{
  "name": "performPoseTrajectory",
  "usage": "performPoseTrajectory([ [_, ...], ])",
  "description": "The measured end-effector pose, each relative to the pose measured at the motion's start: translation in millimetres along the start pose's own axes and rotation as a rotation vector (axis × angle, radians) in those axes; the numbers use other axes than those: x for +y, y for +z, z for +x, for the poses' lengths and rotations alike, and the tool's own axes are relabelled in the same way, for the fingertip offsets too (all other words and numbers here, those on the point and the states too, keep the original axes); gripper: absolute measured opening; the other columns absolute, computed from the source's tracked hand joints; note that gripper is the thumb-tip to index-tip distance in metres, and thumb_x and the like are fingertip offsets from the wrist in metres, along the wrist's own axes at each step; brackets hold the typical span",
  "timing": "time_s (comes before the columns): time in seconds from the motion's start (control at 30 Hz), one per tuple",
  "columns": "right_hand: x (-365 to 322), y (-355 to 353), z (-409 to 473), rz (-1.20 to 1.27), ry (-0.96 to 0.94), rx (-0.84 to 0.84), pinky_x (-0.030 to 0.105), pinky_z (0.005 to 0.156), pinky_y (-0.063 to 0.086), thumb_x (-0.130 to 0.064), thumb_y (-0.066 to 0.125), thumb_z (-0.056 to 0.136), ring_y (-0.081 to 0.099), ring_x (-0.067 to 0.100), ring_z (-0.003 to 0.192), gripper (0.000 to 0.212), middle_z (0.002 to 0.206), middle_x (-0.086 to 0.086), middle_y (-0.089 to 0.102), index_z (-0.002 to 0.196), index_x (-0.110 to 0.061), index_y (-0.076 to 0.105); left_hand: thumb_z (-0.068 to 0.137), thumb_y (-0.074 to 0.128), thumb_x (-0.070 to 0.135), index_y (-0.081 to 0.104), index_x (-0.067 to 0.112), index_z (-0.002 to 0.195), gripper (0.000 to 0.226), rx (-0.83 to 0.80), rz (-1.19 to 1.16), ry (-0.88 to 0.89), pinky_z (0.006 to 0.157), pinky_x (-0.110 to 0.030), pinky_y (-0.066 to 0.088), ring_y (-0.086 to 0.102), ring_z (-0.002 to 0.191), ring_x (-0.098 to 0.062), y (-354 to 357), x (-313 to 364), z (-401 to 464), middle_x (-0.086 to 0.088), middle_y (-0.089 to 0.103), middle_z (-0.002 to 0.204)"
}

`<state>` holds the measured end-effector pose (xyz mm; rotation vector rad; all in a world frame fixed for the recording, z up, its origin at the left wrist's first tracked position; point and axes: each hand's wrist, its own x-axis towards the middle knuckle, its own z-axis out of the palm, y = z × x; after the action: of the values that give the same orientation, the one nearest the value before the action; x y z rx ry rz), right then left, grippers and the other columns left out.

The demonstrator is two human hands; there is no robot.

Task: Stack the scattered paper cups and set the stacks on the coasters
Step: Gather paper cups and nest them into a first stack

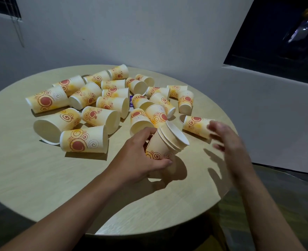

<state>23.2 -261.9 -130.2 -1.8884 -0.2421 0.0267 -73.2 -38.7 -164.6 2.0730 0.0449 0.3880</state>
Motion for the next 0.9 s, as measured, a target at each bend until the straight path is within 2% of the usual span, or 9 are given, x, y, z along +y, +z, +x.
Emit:
performPoseTrajectory([
  [0.07,9,-1,20,-0.530,-0.246,0.189,0.036,0.090,0.047,-0.039,0.065,0.095,0.053,0.021,0.125,0.043,0.141,0.001,0.058,0.135,-0.025,0.059,0.061,0.082,0.057,0.045,0.044,0.127,0.077,-0.004,0.002,-0.001,0.062,-0.008,0.045,0.052,0.097,0.010,1,-1,2,0.026,0.053,0.109],
  [0.13,12,10,41,-0.874,-0.381,0.165,0.042,0.099,0.039,-0.031,0.068,0.092,0.048,0.025,0.129,0.048,0.145,0.004,0.055,0.138,-0.023,0.055,0.060,0.082,0.057,0.045,0.043,0.127,0.077,-0.005,0.005,0.006,0.065,-0.009,0.045,0.053,0.098,0.008,2,0,4,0.025,0.054,0.111],
  [0.23,10,29,64,-1.124,-0.342,0.018,0.051,0.114,0.030,-0.039,0.067,0.091,0.038,0.030,0.142,0.065,0.157,0.004,0.045,0.149,-0.025,0.042,0.059,0.080,0.060,0.045,0.043,0.126,0.078,0.003,0.012,0.010,0.065,-0.010,0.045,0.053,0.097,0.008,3,-1,6,0.023,0.053,0.113],
  [0.37,16,38,75,-1.278,-0.358,0.017,0.045,0.104,0.034,-0.038,0.066,0.091,0.048,0.031,0.128,0.063,0.144,0.009,0.054,0.147,-0.024,0.041,0.058,0.077,0.064,0.044,0.046,0.126,0.078,0.006,0.025,-0.007,0.062,-0.010,0.047,0.052,0.096,0.010,2,-5,6,0.028,0.051,0.109],
  [0.5,12,29,76,-1.239,-0.403,0.053,0.044,0.093,0.038,-0.042,0.068,0.088,0.053,0.029,0.110,0.049,0.125,0.008,0.062,0.134,-0.028,0.060,0.058,0.077,0.065,0.042,0.050,0.123,0.075,0.009,0.017,0.000,0.060,-0.006,0.047,0.051,0.098,0.012,1,-8,6,0.032,0.050,0.108],
  [0.63,6,11,74,-1.150,-0.415,-0.177,0.038,0.087,0.031,-0.033,0.074,0.084,0.044,0.019,0.102,0.050,0.127,0.002,0.060,0.130,-0.034,0.053,0.054,0.073,0.070,0.043,0.052,0.121,0.076,0.004,-0.007,0.018,0.065,-0.002,0.044,0.047,0.100,0.018,2,-8,6,0.030,0.052,0.107],
  [0.7,3,6,67,-1.098,-0.423,-0.297,0.038,0.092,0.034,-0.030,0.074,0.085,0.045,0.018,0.109,0.063,0.138,-0.001,0.056,0.140,-0.038,0.045,0.053,0.072,0.071,0.042,0.053,0.120,0.076,0.002,-0.005,0.019,0.065,-0.002,0.044,0.047,0.100,0.018,2,-7,7,0.032,0.051,0.107],
  [0.77,6,5,59,-1.075,-0.413,-0.315,0.042,0.101,0.038,-0.038,0.066,0.090,0.047,0.021,0.122,0.058,0.146,0.000,0.051,0.145,-0.036,0.049,0.054,0.073,0.070,0.042,0.053,0.119,0.075,0.004,-0.005,0.022,0.064,-0.001,0.044,0.046,0.100,0.020,3,-6,7,0.033,0.050,0.106],
  [0.9,19,8,48,-0.915,-0.414,-0.164,0.026,0.078,0.045,-0.039,0.065,0.095,0.055,0.014,0.104,0.026,0.122,-0.001,0.060,0.111,-0.020,0.073,0.058,0.076,0.065,0.042,0.048,0.124,0.076,-0.001,0.017,0.017,0.062,-0.003,0.046,0.047,0.102,0.017,4,-6,8,0.033,0.048,0.108],
])
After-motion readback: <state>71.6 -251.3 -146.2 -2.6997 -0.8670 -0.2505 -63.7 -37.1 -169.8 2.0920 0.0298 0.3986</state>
